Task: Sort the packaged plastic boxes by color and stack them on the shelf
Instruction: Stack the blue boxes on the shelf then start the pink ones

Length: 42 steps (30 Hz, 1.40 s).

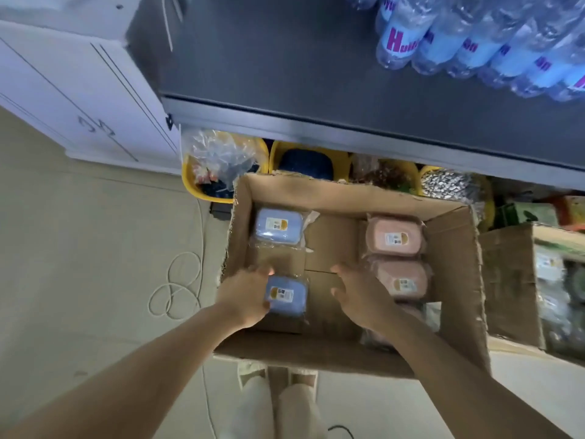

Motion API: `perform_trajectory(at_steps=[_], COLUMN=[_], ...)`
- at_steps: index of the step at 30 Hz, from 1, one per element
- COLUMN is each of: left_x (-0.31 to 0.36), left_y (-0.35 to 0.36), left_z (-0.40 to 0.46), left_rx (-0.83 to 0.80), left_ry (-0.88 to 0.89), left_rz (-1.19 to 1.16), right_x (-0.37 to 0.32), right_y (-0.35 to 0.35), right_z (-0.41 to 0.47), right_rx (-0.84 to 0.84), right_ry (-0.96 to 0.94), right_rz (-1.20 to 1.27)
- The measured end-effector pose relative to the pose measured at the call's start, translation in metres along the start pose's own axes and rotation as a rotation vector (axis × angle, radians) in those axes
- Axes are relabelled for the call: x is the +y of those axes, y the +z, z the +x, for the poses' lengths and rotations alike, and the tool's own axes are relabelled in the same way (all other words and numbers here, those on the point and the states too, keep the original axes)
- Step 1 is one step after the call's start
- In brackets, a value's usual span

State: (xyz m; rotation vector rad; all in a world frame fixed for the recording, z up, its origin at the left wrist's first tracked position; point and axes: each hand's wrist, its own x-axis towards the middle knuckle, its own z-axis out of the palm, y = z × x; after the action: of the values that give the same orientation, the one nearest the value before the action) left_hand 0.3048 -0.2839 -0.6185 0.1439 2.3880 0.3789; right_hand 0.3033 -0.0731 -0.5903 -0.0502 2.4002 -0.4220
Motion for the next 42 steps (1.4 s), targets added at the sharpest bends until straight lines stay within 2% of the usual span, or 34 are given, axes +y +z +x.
perform_trajectory(at_steps=[3, 11, 14, 17, 20, 22, 24, 26, 28, 31, 33, 37, 42], left_x=[-0.009, -0.025, -0.029, -0.022, -0.005, 0.009, 0.024, 0.040, 0.048, 0.046, 0.037, 0.012, -0.010], left_y=[0.044, 0.124, 0.130, 0.118, 0.093, 0.080, 0.068, 0.057, 0.052, 0.046, 0.042, 0.033, 0.039], left_z=[0.037, 0.100, 0.106, 0.102, 0.094, 0.090, 0.087, 0.084, 0.082, 0.084, 0.090, 0.122, 0.177], left_rx=[-0.061, -0.097, -0.060, 0.027, 0.201, 0.290, 0.352, 0.353, 0.278, 0.111, 0.064, 0.154, 0.199], left_ry=[0.005, 0.116, 0.105, 0.030, -0.091, -0.128, -0.124, -0.084, -0.018, 0.098, 0.098, 0.007, 0.013], left_rz=[0.072, 0.384, 0.306, 0.076, -0.189, -0.279, -0.348, -0.385, -0.423, -0.494, -0.365, -0.080, 0.191], right_x=[0.016, 0.052, 0.058, 0.062, 0.056, 0.048, 0.039, 0.032, 0.029, 0.036, 0.051, 0.084, 0.093], right_y=[0.022, 0.065, 0.078, 0.080, 0.072, 0.065, 0.060, 0.054, 0.046, 0.034, 0.029, 0.024, 0.049], right_z=[0.031, 0.089, 0.091, 0.085, 0.076, 0.076, 0.077, 0.080, 0.084, 0.087, 0.089, 0.096, 0.120], right_rx=[-0.014, 0.025, 0.031, 0.049, 0.026, -0.005, -0.047, -0.058, 0.030, 0.181, 0.229, 0.284, 0.204], right_ry=[0.010, 0.038, 0.042, 0.079, 0.207, 0.311, 0.373, 0.355, 0.283, 0.275, 0.271, 0.187, 0.119], right_rz=[0.005, 0.014, 0.055, 0.121, 0.477, 0.829, 1.058, 1.238, 1.309, 1.353, 1.351, 1.182, 0.854])
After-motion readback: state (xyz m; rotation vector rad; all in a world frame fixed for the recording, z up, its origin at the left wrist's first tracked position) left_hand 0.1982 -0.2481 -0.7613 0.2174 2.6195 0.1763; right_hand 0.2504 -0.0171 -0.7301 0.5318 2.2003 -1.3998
